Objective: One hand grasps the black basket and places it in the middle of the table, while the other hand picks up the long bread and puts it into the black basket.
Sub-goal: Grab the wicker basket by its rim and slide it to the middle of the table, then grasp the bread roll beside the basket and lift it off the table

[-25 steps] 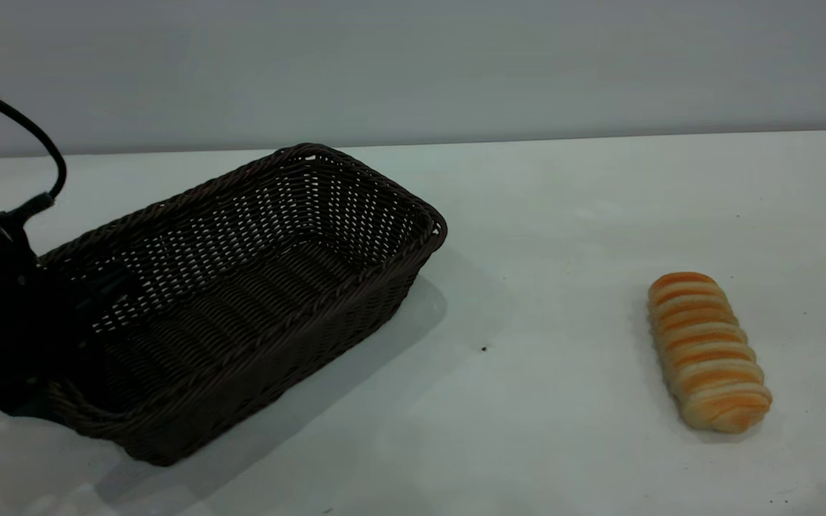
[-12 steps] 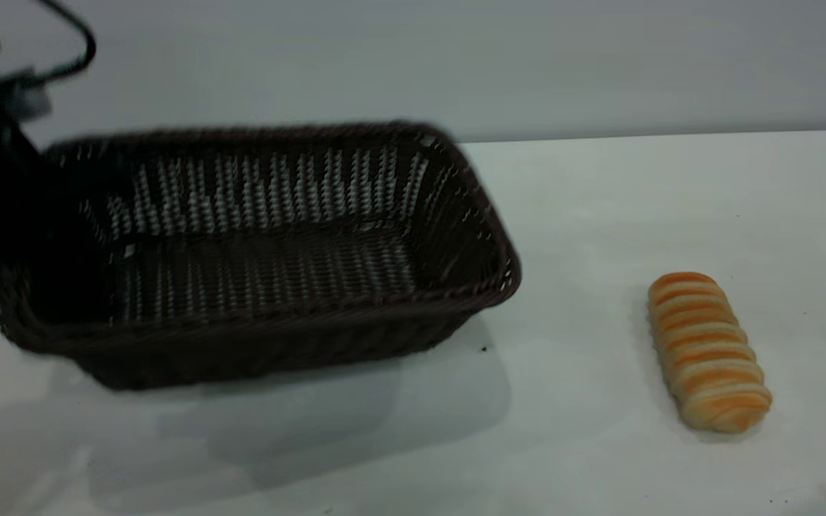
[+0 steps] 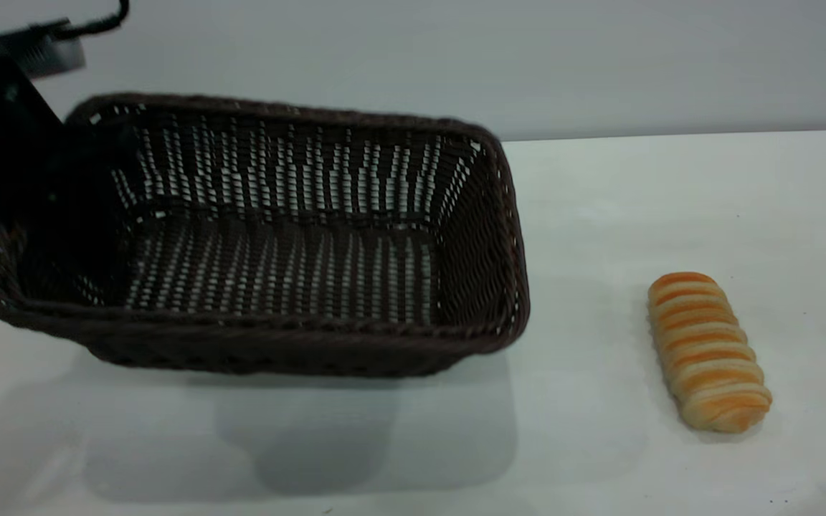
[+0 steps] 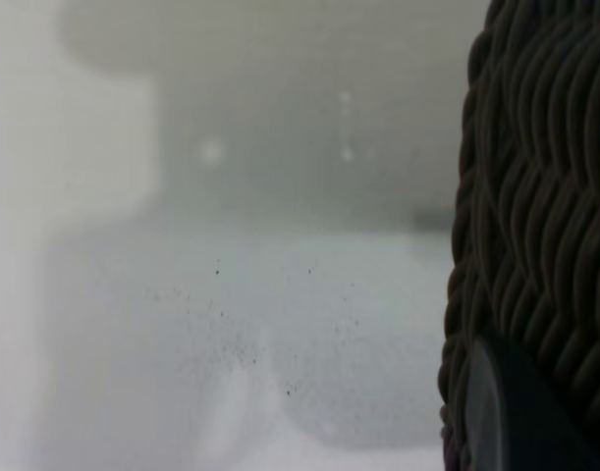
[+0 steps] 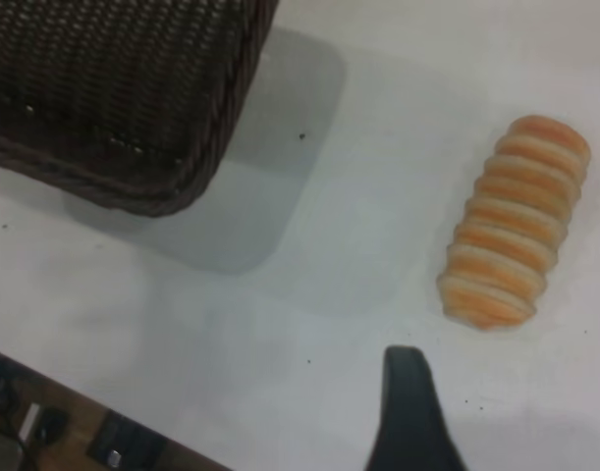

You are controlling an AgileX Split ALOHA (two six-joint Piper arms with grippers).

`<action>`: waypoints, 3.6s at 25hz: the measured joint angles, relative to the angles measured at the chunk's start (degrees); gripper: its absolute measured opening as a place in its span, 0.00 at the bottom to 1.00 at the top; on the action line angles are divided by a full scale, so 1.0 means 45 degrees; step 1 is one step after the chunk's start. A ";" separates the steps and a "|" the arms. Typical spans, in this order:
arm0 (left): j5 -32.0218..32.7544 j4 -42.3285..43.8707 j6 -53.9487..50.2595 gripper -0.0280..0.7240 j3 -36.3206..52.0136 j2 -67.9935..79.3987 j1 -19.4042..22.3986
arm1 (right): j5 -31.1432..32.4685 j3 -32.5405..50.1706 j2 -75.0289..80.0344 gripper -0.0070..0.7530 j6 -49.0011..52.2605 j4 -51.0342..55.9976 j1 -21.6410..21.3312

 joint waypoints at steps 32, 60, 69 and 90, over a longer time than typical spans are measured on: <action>-0.1232 -0.1610 0.1848 0.23 -0.0505 0.3077 -0.0145 | 0.0066 0.0000 0.0000 0.67 -0.0012 -0.0012 0.0000; 0.1330 -0.0268 0.2158 0.69 -0.0505 -0.0212 -0.0145 | 0.0123 0.0000 0.0000 0.67 -0.0012 -0.0015 0.0000; 0.2924 0.2372 0.0141 0.69 -0.0505 -0.2901 -0.0145 | 0.0123 0.0000 0.0287 0.67 -0.0451 0.0720 0.0000; 0.5446 0.3637 -0.0452 0.69 -0.0494 -0.7464 -0.0145 | -0.2557 -0.3130 0.9824 0.67 -0.2316 0.2302 0.0408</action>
